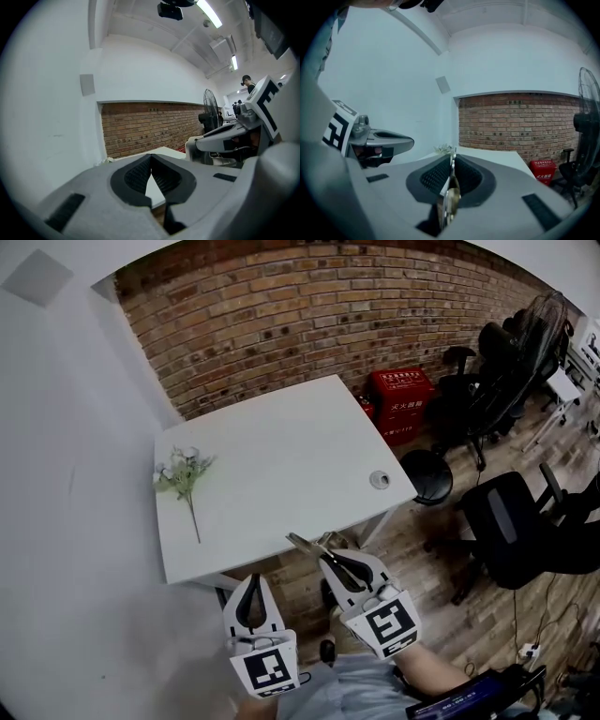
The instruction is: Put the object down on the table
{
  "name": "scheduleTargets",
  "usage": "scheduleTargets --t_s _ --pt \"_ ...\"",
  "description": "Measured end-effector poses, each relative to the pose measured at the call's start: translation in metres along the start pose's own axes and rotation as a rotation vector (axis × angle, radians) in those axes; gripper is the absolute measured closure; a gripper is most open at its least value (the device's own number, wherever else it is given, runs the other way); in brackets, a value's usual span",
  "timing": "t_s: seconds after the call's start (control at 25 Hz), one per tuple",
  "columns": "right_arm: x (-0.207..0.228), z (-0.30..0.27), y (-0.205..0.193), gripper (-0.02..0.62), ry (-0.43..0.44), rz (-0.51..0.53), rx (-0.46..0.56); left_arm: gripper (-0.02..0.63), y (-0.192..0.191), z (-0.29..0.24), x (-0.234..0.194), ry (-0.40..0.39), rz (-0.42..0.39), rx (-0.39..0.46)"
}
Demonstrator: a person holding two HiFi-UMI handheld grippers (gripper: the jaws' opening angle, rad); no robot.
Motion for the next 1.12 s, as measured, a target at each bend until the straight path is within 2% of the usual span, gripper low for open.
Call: scheduleTargets --t_s 0.64,0.88,1.12 --pt "0.105 -0.109 0.003 0.558 0.065 -0.06 -0.047 0.597 0.011 -0.144 -0.003 0.021 -0.002 -0.104" --pt "0.145 -0.147 0.019 0.558 0.105 -0.043 -0.021 0.598 0.028 -0.191 -0.003 0.059 0.0 -0.092" --pt "0.162 -0.169 0.045 0.558 0.133 -0.015 0.033 0.597 0.048 -0.213 -0.008 0.086 -0.019 -0.056"
Point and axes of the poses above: the fingertips, and each gripper's own axes: z backward along the fingers, x to its right, y out of its top, the point moved 4 cm from there along z, backward along the fingers
